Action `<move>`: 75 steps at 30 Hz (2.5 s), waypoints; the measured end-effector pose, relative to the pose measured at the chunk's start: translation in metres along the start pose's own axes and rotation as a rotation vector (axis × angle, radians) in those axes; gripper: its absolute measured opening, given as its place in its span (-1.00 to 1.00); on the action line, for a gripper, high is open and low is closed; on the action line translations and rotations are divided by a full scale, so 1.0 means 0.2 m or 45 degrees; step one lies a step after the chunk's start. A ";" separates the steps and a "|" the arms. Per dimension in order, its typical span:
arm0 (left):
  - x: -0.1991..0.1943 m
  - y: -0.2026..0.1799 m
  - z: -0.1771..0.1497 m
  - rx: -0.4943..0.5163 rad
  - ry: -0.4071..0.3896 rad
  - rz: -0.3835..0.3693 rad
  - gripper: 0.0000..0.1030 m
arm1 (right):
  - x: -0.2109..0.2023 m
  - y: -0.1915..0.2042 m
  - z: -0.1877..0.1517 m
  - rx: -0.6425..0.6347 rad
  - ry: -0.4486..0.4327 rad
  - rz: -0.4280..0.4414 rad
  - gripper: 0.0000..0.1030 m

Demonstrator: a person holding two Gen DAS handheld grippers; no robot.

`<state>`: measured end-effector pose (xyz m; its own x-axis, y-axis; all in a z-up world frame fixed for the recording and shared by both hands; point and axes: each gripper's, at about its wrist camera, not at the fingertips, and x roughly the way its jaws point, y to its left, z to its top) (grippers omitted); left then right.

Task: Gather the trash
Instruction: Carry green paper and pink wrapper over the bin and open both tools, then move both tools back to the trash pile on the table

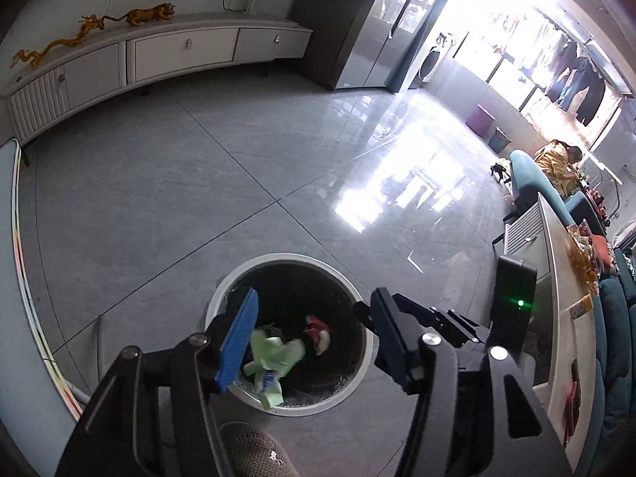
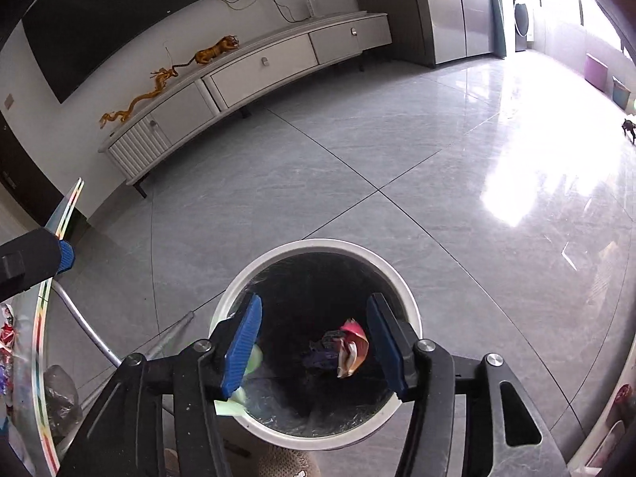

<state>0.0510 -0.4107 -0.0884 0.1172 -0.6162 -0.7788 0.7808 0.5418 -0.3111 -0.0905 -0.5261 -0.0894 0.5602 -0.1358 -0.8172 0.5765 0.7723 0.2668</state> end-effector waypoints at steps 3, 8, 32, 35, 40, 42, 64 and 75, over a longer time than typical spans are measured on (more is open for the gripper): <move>-0.02 0.01 0.01 -0.002 -0.009 0.022 0.12 | -0.04 -0.03 -0.01 -0.001 -0.018 -0.015 0.20; -0.16 0.02 -0.03 0.001 -0.092 0.127 0.12 | -0.12 0.02 0.02 0.002 -0.084 -0.014 0.55; -1.27 0.50 -0.52 -0.222 -0.535 0.669 0.12 | -0.72 0.70 0.09 -0.211 -0.432 0.267 1.00; -1.39 0.56 -0.59 -0.262 -0.571 0.742 0.12 | -0.76 0.79 0.08 -0.238 -0.443 0.293 1.00; -1.56 0.69 -0.76 -0.348 -0.608 0.875 0.25 | -0.79 0.93 0.03 -0.312 -0.443 0.330 1.00; -1.63 0.73 -0.81 -0.381 -0.617 0.915 0.26 | -0.79 1.00 0.00 -0.348 -0.432 0.344 1.00; -1.92 1.00 -1.27 -0.591 -0.652 1.053 0.26 | -0.71 1.58 -0.26 -0.621 -0.319 0.433 1.00; -1.92 1.11 -1.34 -0.634 -0.637 1.040 0.26 | -0.66 1.74 -0.36 -0.710 -0.241 0.441 1.00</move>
<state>0.0147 0.0990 -0.0043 0.8153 -0.0652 -0.5753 0.0283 0.9969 -0.0728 -0.0072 -0.1941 0.0743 0.7809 0.1098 -0.6149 -0.0192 0.9882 0.1521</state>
